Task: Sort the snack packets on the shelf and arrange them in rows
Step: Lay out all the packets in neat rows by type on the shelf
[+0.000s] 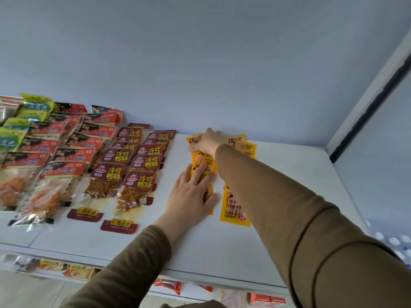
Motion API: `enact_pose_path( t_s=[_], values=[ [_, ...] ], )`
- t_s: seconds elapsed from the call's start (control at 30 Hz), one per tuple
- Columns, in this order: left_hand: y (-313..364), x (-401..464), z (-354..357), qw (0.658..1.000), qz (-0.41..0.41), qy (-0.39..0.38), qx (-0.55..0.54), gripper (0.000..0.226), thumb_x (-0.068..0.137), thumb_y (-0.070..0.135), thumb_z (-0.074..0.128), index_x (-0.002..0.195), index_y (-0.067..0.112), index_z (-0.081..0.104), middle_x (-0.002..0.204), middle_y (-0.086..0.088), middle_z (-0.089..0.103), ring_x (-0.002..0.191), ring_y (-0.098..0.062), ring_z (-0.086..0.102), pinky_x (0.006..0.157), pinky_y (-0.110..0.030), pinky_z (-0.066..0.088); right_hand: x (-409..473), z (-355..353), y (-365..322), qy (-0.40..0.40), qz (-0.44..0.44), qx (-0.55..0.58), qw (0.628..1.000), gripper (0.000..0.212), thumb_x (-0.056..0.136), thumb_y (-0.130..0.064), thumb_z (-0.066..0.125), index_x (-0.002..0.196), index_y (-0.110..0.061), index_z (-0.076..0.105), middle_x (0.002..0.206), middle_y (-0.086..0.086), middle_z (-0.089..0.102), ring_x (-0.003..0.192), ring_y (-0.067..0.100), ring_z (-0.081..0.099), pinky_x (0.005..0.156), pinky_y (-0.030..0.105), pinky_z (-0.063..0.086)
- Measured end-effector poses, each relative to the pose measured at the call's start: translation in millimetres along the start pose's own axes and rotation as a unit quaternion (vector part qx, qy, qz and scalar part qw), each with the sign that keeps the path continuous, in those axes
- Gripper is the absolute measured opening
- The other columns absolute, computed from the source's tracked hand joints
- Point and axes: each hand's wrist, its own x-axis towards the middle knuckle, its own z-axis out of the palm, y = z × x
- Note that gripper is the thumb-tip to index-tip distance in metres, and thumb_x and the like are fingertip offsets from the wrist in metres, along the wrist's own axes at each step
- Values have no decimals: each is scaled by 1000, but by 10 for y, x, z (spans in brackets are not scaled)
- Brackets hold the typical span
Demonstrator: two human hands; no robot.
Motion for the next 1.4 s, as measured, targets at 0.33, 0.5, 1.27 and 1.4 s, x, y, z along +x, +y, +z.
enact_pose_path(
  t_s=[0.33,0.5,1.27,1.4],
  values=[
    [-14,7,40,1000,3,4,-6,60,100,64,27,156,42,24,172,5,5,158,-31,-5,126,-50,6,86,-3,-170,-12,-7,-38,999,92,79,-46,81,148,-6,36,148,14,45,137,31,44,107,37,41],
    [-35,3,48,1000,2,5,-2,64,99,66,23,157,39,24,172,5,4,158,-31,-6,127,-50,7,131,-53,-162,-67,-52,-25,996,79,81,-38,80,147,-13,43,145,10,52,130,30,51,106,40,45],
    [-110,28,-56,997,-52,39,44,67,103,61,31,162,38,10,173,3,-3,158,-36,-5,126,-50,1,-200,141,105,-91,24,542,835,62,91,14,57,144,-15,41,126,15,62,113,32,63,80,41,56],
    [-281,80,-207,996,-33,13,76,64,102,62,32,160,41,13,172,4,1,157,-38,-3,127,-55,-3,-108,223,-92,-48,28,529,847,49,88,10,62,131,-11,51,124,16,64,96,25,67,62,29,56]
  ],
)
